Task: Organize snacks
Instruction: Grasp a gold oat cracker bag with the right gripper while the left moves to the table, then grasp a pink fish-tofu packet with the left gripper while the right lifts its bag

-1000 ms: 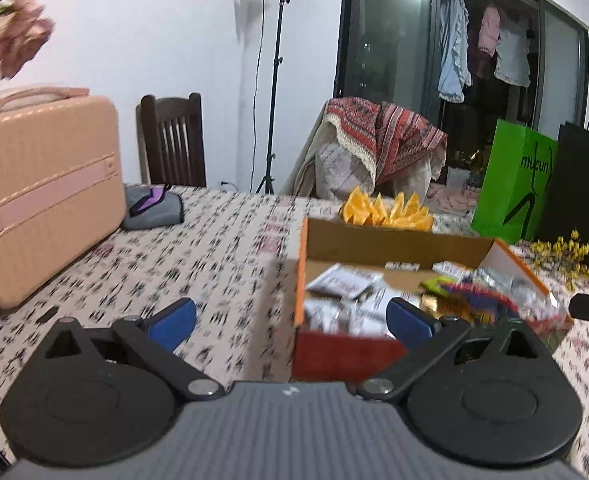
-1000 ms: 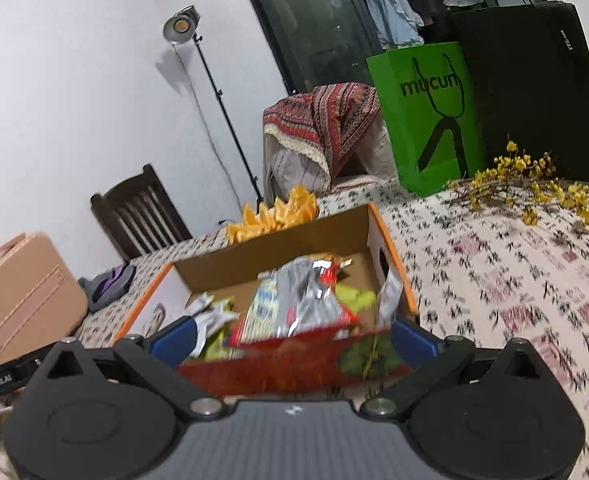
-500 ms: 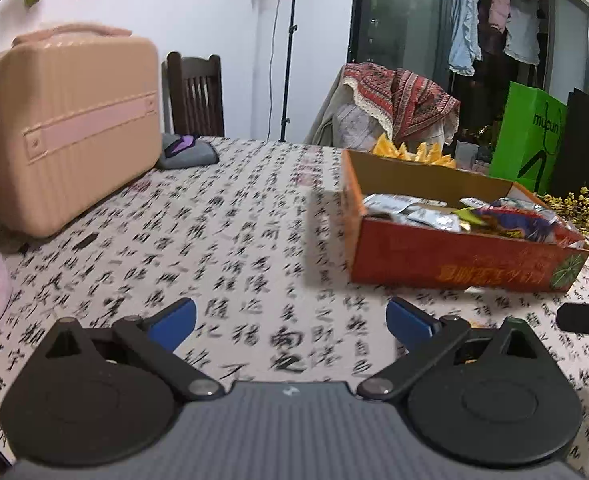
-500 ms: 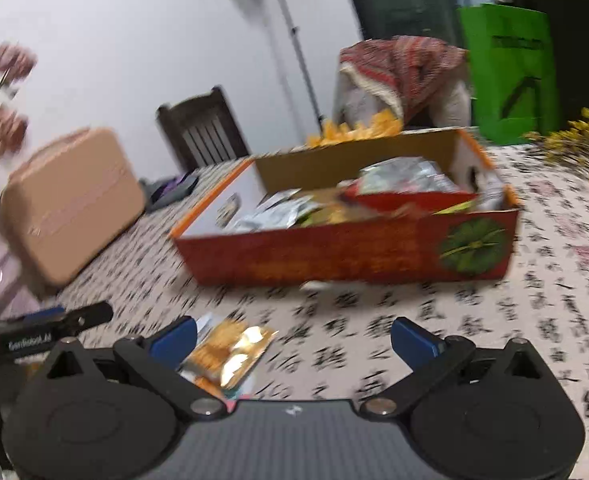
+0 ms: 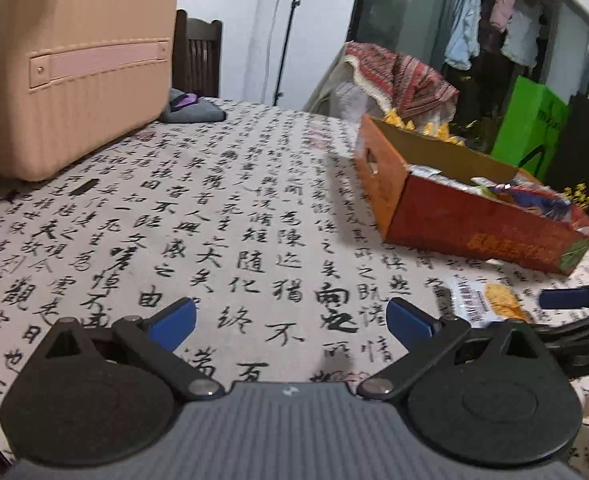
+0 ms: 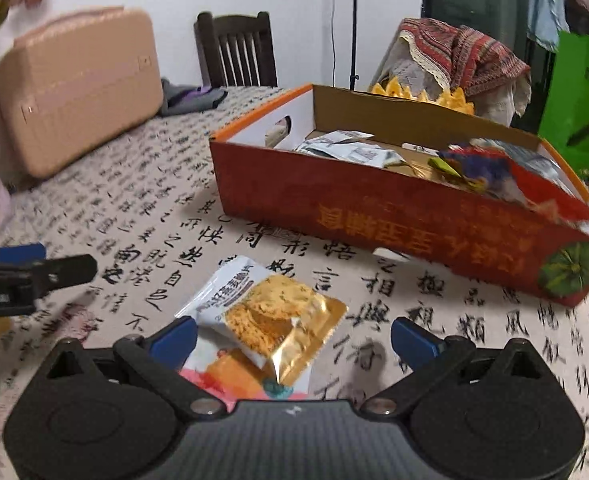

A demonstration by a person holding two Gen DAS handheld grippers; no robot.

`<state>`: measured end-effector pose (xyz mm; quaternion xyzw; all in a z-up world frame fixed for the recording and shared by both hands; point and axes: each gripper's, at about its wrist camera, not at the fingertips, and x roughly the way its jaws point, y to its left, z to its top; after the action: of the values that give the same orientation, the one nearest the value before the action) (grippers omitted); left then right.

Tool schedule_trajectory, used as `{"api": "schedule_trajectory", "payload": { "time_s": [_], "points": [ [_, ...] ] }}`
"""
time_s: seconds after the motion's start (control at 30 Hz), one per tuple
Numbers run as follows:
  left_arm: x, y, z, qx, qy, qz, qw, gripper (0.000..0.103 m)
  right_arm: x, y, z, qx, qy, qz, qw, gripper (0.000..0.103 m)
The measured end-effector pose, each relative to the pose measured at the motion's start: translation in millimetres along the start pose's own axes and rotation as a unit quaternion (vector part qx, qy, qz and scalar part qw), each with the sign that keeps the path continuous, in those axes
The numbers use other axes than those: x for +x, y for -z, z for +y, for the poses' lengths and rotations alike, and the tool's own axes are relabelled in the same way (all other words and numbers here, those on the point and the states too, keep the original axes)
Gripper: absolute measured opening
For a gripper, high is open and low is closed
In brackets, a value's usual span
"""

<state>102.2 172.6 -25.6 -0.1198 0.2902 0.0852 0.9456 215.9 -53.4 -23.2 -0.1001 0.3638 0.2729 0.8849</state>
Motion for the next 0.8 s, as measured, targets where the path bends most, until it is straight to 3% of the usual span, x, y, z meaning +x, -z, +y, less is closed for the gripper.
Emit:
{"api": "schedule_trajectory", "payload": {
  "time_s": [0.17,0.33,0.5,0.67,0.8],
  "points": [
    [1,2,2,-0.005,0.021,0.003,0.9998,0.103,16,-7,4,-0.016,0.018,0.003,1.0,0.103],
    [1,3,7,-0.024,0.028,0.005,0.9993,0.103,24,-8,0,0.0,-0.003,-0.007,1.0,0.101],
    [1,3,9,-0.032,0.03,0.005,0.999,0.103,21,-6,4,-0.011,-0.009,-0.027,1.0,0.083],
    [1,3,10,-0.032,0.028,0.005,0.9991,0.103,15,-3,10,-0.027,-0.025,-0.04,0.999,0.052],
    [1,3,10,-0.033,0.025,0.006,0.9991,0.103,10,-2,12,-0.036,-0.015,-0.05,0.998,0.046]
  ]
}}
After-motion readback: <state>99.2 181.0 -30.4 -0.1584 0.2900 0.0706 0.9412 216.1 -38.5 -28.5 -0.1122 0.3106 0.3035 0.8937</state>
